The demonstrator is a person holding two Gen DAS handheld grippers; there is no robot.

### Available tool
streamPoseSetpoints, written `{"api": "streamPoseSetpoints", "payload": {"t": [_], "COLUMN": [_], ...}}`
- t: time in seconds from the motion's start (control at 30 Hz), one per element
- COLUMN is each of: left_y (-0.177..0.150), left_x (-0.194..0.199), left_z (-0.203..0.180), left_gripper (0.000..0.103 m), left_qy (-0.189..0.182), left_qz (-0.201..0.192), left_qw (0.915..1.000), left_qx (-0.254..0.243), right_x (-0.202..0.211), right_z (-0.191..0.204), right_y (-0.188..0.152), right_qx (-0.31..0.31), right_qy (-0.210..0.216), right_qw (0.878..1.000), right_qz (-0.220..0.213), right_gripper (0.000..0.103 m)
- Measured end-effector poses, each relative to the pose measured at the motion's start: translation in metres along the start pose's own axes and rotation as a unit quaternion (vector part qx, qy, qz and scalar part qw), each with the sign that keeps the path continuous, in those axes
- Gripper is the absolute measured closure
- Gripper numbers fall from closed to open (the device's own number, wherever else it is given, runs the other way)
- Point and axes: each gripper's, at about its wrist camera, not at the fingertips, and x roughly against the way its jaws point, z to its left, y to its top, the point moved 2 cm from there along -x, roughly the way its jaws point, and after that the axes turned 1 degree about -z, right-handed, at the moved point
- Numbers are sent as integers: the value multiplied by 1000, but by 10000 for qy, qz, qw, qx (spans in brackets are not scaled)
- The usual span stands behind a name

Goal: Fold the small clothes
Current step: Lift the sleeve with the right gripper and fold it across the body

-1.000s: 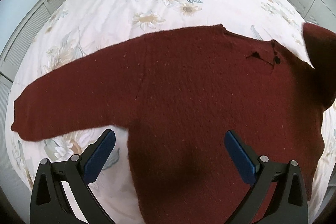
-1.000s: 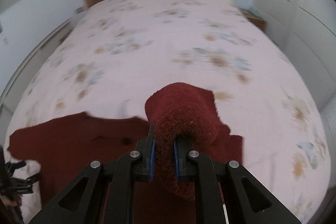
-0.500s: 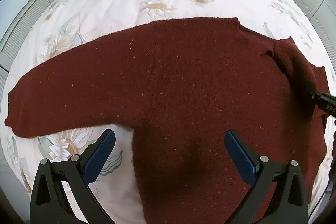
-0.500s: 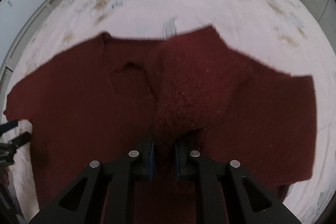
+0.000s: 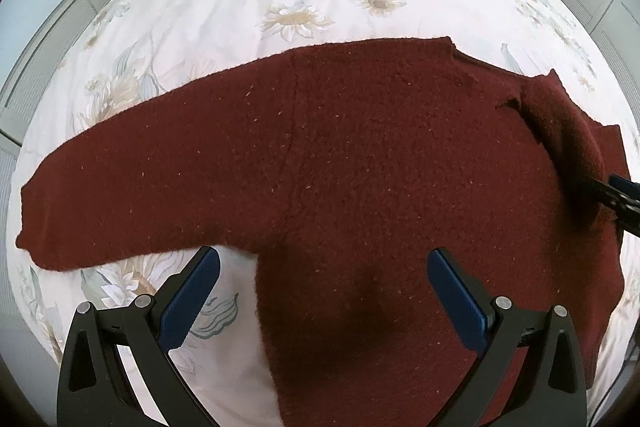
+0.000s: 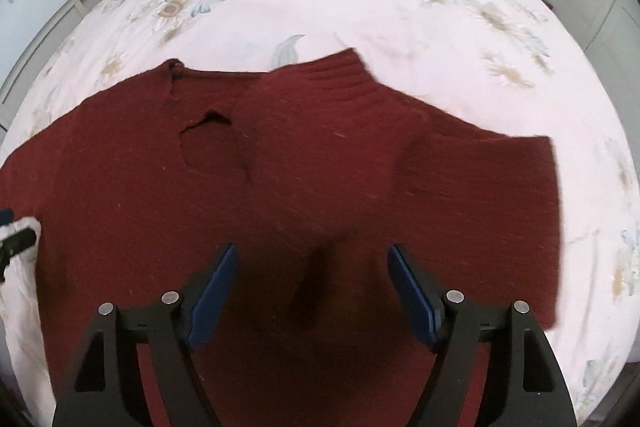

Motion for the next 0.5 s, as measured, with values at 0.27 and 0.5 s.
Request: {"api": "streamPoseSetpoints", "payload": {"t": [0.27, 0.5], "left_y": [18, 56], "left_x": [-6, -4], "left_z": [-49, -157], "left_gripper": [1, 1], "left_qy": [-209, -682], "left_qz": [4, -175], "left_qw": [9983, 9874], "left_qx": [-539, -1417], "right_x": [32, 23], "right_z": [-75, -134], "right_y": [-45, -81], "right_qx": [-551, -1278], "right_qy": [-457, -644], "right_qw": [9974, 9896], "right_qz": [-64, 174], "right_gripper": [23, 23]}}
